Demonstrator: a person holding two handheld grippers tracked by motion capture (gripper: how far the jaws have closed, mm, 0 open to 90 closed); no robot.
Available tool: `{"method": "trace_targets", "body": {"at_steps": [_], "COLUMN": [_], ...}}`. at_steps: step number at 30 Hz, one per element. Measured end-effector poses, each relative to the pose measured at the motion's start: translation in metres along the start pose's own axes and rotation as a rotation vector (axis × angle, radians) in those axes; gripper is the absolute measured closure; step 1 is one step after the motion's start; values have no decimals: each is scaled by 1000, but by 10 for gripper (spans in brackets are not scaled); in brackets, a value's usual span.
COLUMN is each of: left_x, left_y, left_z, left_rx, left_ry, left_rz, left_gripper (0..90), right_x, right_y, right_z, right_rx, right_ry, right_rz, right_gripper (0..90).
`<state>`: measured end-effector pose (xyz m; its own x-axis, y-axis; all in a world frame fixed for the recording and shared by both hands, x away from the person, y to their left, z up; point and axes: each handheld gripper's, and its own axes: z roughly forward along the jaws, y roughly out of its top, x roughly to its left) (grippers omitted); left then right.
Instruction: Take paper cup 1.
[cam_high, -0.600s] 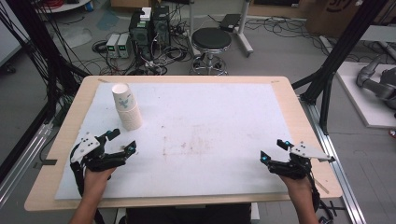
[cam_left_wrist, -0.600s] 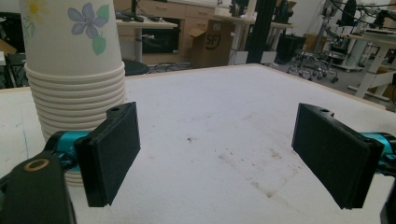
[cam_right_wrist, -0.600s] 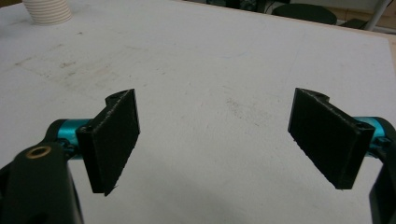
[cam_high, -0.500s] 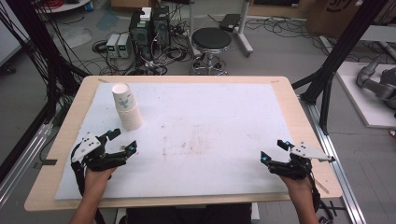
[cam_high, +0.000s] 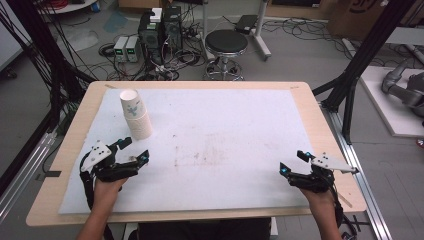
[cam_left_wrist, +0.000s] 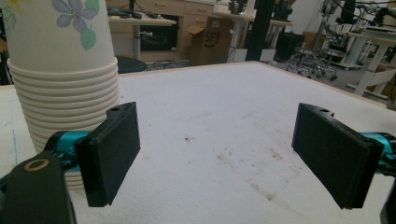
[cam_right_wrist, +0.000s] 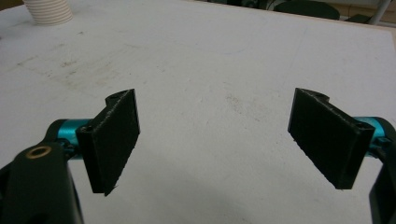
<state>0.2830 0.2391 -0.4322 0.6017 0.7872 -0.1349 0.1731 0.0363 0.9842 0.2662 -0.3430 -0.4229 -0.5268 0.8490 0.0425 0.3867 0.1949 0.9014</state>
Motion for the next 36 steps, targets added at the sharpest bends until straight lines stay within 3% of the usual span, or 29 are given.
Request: {"method": "trace_targets", "body": {"at_steps": [12, 19, 27, 36], "left_x": [-4, -3, 5, 22], "left_y": [2, 5, 33, 77], "left_z": [-6, -7, -7, 5], "left_rx": [-4, -11, -43, -10], "left_ry": [-13, 3, 25, 61], "left_rz": [13, 6, -7, 18], "left_gripper": [152, 152, 151, 151], "right_x": [7, 12, 16, 20], "right_y": [4, 6, 7, 9], "right_z": [-4, 2, 4, 7], "right_rx": [-9, 6, 19, 29], "right_ry": [9, 27, 39, 63], "right_rz": [-12, -29, -32, -39], "right_gripper": [170, 170, 170, 170]}}
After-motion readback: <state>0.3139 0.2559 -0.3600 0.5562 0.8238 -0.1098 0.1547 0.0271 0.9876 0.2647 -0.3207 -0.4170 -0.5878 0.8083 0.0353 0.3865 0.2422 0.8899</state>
